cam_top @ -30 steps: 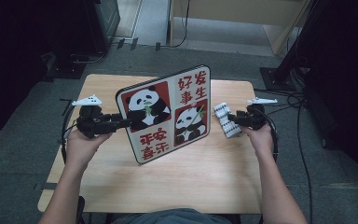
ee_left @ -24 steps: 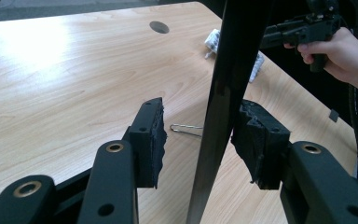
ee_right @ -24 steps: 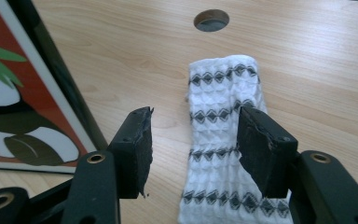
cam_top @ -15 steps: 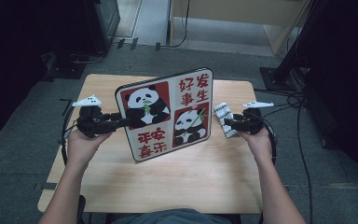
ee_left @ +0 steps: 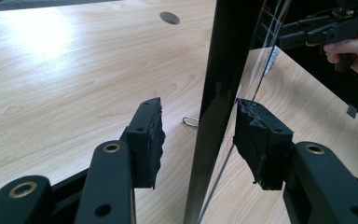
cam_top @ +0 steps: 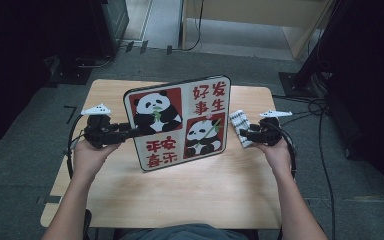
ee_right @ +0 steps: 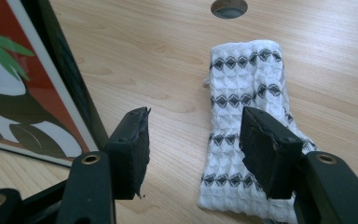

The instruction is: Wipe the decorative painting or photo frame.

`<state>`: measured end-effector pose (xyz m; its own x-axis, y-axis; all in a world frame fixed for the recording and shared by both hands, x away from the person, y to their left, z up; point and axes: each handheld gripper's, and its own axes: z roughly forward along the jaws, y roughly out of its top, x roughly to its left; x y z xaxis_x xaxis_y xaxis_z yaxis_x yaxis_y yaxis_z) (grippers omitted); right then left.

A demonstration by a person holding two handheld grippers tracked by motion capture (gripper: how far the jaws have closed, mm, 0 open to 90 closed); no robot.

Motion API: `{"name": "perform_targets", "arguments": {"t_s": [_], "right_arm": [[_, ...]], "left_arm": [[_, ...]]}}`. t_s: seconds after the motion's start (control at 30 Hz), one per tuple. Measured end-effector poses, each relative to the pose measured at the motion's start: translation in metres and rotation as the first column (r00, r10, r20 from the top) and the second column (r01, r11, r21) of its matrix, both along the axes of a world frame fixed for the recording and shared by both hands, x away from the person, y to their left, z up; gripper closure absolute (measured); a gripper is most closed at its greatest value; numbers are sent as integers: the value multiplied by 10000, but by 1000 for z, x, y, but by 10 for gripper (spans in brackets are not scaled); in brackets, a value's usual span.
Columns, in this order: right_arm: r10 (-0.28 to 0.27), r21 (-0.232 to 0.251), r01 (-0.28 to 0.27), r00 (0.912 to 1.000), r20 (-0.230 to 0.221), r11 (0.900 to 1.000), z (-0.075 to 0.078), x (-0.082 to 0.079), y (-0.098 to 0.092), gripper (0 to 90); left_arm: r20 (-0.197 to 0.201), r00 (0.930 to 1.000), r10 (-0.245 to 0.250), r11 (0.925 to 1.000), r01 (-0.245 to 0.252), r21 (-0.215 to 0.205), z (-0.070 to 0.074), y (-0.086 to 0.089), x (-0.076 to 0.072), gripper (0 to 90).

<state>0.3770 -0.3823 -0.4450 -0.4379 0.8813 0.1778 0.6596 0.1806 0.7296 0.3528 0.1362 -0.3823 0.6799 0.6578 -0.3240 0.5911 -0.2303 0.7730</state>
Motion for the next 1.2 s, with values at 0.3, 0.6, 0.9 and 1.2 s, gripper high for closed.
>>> {"name": "perform_targets", "arguments": {"t_s": [0.3, 0.6, 0.9, 1.2], "right_arm": [[13, 35, -13, 10000, -44, 10000, -1, 2, 2, 437], [43, 4, -43, 10000, -73, 10000, -2, 3, 4, 437], [34, -36, -35, 9999, -151, 10000, -3, 3, 5, 433], [76, -67, -77, 9998, -177, 9999, -3, 4, 6, 433]], "left_arm": [[-200, 9997, 111, 9999, -110, 30, -6, 2, 4, 514], [-365, 9990, 256, 9996, -252, 104, -11, 6, 8, 508], [-555, 9980, 293, 9993, -281, 227, -16, 6, 12, 507], [-607, 9975, 355, 9991, -341, 251, -17, 8, 12, 506]]}}
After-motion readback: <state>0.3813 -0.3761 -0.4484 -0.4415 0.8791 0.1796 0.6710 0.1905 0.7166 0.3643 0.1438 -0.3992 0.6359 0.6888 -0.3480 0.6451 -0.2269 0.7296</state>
